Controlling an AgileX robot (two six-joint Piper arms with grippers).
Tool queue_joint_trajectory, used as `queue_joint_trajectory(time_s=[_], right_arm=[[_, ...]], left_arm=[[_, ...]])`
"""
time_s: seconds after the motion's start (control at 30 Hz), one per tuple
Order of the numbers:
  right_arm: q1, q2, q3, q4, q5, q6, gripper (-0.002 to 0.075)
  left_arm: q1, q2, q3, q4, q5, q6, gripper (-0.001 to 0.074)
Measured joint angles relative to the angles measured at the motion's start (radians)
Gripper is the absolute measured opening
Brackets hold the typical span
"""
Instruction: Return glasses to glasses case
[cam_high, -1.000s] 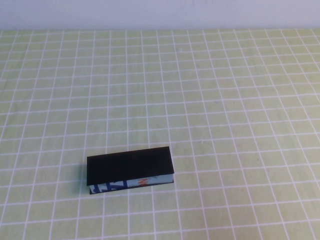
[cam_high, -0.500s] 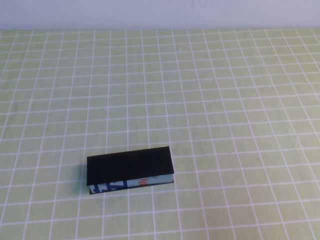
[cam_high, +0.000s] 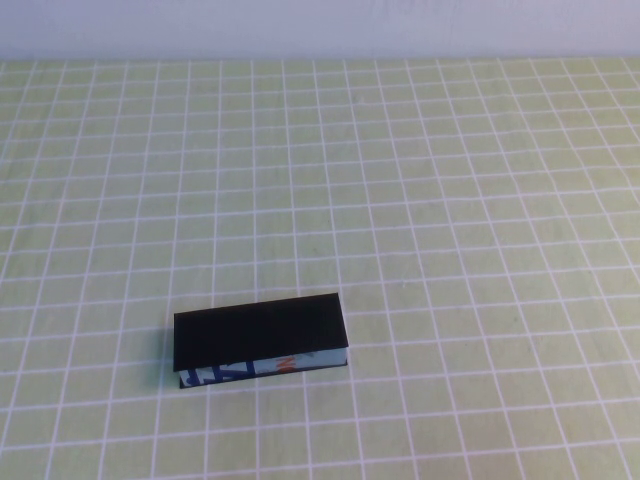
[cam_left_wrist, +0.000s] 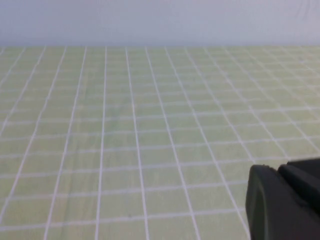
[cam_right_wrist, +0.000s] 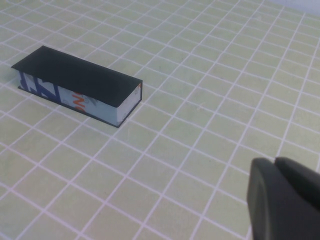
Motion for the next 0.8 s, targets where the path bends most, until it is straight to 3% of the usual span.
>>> queue_joint_trajectory(time_s=[0.23,0.5,0.8], right_arm=[[0.0,0.0,0.0,0.002,0.0,0.0,-0.0016],[0.0,0.0,0.0,0.002,0.0,0.0,-0.0017],[0.0,0.0,0.0,0.002,0.0,0.0,-0.0017]], left_arm=[[0.03,-0.002,0.134,-0.026,-0.046,-0.025,-0.0003],[0.03,-0.002,0.136,-0.193,-0.028,0.133,-0.0003],[0.031,-0.002,0.136,-0.227,-0.026,0.187,-0.0003]])
